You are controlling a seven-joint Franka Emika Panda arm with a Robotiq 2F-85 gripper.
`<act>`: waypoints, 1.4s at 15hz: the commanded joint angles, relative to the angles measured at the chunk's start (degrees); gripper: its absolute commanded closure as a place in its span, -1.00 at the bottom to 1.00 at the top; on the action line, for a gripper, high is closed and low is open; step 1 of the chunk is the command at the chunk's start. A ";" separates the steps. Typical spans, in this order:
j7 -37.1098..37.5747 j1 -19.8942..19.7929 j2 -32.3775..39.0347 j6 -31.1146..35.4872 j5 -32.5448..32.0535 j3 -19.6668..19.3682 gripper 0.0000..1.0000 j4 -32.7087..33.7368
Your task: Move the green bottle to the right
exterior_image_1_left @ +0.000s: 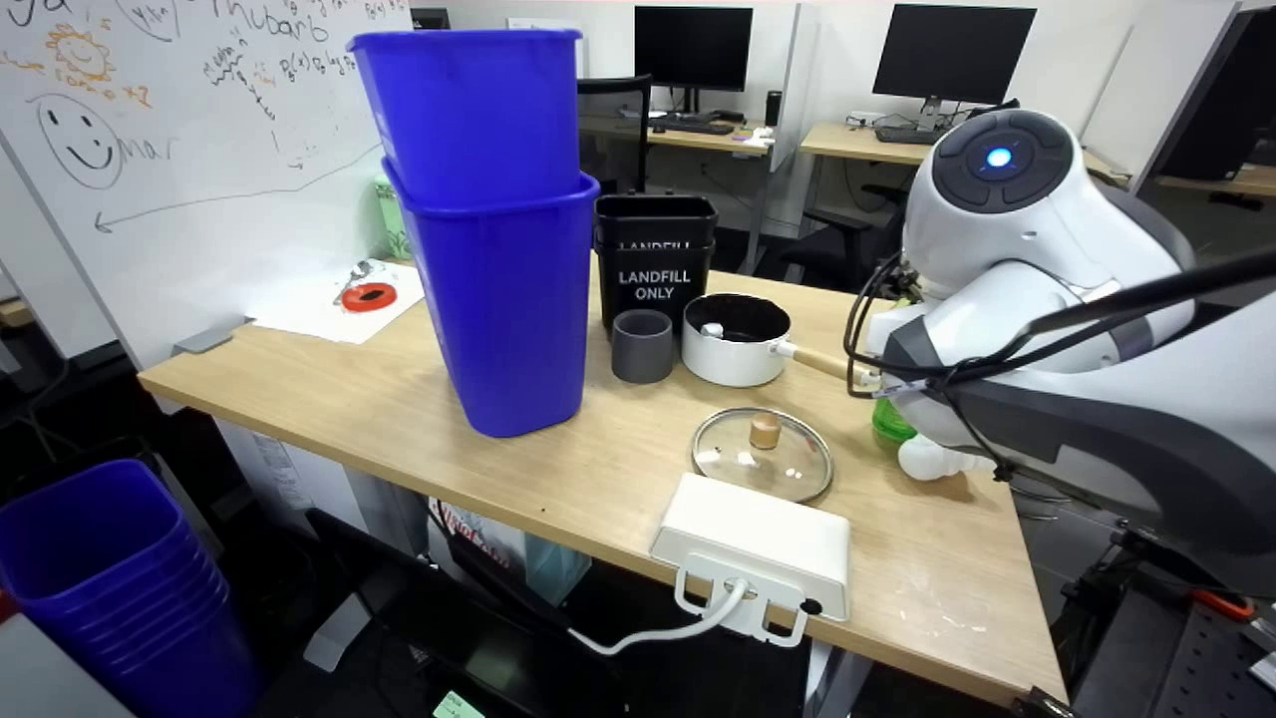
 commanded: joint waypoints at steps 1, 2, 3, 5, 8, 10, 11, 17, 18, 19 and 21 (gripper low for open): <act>0.61 0.78 -3.17 1.00 -1.61 -0.06 -0.36 -1.40; 0.59 0.93 -3.39 0.99 -1.64 -0.06 -0.51 -1.52; 0.57 1.04 -3.60 0.95 -1.69 -0.04 -0.67 -1.61; 0.63 1.11 -3.77 0.90 -1.81 -0.06 -0.92 -1.59; 0.42 0.85 -4.01 1.02 -2.10 -0.30 -1.00 -1.42; -0.08 0.88 -4.17 1.08 -2.36 -0.80 -1.00 -1.47; -0.29 0.95 -4.55 0.91 -2.39 -1.29 -1.00 -1.42; -2.63 1.95 -5.15 -0.72 -4.90 -7.71 -1.00 -0.34; -3.06 2.26 -5.13 -1.40 -5.66 -9.27 -1.00 0.04; -0.57 1.49 -3.09 0.56 -4.98 -6.95 -1.00 -0.33; -0.55 1.63 -3.30 0.53 -5.26 -7.62 -1.00 -0.29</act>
